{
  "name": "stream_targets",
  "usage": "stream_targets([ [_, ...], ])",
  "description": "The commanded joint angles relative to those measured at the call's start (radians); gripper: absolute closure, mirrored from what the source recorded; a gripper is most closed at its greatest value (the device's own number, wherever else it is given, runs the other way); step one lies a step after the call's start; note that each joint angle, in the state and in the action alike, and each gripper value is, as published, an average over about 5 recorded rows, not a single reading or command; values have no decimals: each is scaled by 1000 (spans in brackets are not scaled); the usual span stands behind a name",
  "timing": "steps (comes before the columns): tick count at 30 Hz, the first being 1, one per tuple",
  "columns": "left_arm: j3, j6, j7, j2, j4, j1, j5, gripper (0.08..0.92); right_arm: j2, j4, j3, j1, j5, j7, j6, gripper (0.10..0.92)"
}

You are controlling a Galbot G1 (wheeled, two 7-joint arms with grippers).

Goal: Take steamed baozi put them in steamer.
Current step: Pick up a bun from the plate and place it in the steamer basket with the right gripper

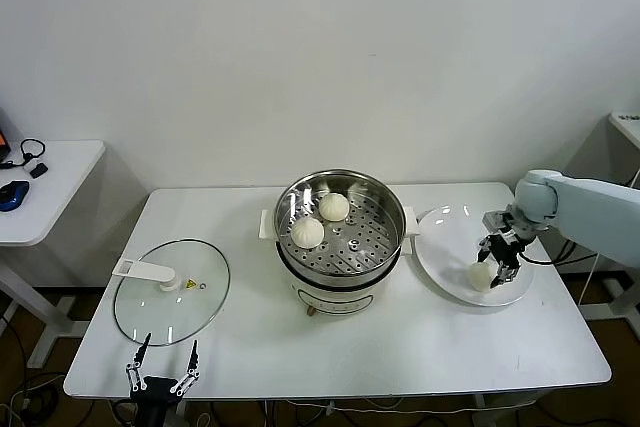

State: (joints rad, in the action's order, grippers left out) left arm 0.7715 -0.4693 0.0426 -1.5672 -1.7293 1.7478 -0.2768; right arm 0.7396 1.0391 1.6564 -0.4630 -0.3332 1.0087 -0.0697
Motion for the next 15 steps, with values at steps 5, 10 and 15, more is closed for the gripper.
stream_targets([
  [5, -4, 2, -1, 0, 0, -5, -4, 177, 42, 175, 251, -411, -38, 38, -167, 398],
  [10, -1, 2, 0, 3, -5, -1, -7, 177, 100, 243, 361, -605, -43, 37, -340, 401],
  [15, -3, 1, 0, 3, 0, 4, -10, 177, 148, 338, 395, -740, -41, 7, -475, 399],
])
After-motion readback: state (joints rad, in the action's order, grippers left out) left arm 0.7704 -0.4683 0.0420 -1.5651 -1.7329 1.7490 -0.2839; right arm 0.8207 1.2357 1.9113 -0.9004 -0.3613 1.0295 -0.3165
